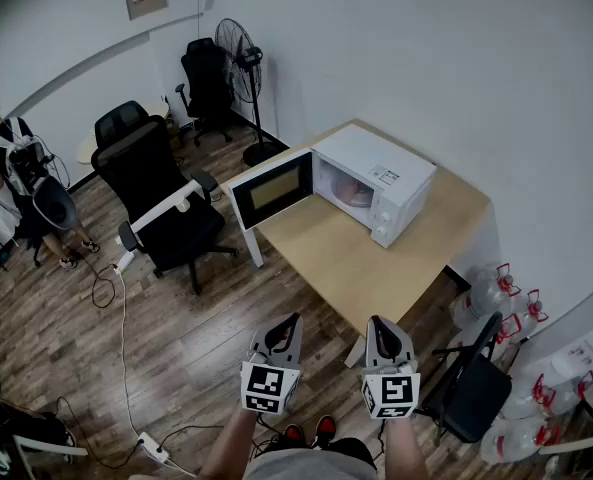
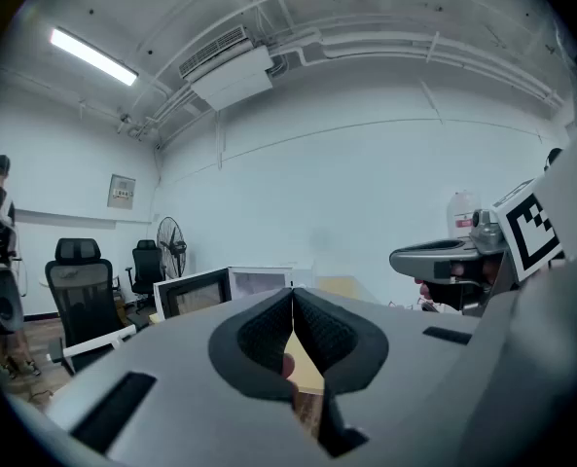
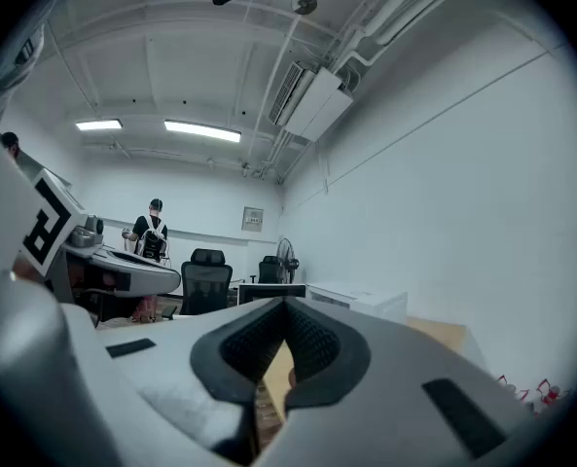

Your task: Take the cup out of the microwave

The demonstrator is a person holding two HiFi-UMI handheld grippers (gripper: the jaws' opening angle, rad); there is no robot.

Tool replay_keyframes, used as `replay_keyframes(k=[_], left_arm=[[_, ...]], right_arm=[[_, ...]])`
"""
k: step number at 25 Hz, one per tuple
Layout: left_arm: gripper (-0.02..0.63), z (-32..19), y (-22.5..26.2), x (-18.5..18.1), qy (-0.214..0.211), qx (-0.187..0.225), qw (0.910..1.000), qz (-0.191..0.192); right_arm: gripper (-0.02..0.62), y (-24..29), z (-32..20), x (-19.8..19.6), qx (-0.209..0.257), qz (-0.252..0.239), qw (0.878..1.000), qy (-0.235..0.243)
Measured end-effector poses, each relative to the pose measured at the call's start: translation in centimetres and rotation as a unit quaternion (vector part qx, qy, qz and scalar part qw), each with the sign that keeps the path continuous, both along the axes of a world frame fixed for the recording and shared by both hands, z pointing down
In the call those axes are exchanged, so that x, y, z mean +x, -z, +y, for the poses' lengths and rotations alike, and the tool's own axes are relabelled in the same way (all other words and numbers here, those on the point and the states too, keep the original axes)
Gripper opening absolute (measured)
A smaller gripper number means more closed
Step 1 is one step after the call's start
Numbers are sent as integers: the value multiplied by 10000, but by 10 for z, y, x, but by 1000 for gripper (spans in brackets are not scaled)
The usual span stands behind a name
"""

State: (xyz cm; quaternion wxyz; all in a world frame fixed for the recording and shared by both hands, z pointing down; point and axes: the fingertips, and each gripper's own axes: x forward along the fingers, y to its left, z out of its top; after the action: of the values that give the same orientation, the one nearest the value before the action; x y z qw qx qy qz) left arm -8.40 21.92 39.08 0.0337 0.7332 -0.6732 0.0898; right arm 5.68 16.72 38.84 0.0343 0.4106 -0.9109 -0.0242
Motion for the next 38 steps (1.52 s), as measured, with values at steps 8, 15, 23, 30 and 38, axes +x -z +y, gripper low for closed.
replay_keyframes(k=[8, 15, 23, 30, 38], left_arm=[[23, -14, 4, 9, 101, 67, 9999, -13], [23, -22, 3, 10, 313, 138, 9994, -55], [23, -50, 6, 4, 326, 202, 9992, -118], [23, -106, -4, -16, 85, 191, 9998, -53], [23, -202, 0, -55, -497, 164, 9986, 23]], right_arm=[[18, 1, -19, 10, -72, -237, 9997, 62], [18, -3, -33, 8, -50, -177, 9995, 245], [18, 0, -60, 2, 5, -190, 9995, 269], [18, -7, -107, -11, 95, -91, 9999, 57], [18, 0, -184, -46, -9, -89, 9986, -528]])
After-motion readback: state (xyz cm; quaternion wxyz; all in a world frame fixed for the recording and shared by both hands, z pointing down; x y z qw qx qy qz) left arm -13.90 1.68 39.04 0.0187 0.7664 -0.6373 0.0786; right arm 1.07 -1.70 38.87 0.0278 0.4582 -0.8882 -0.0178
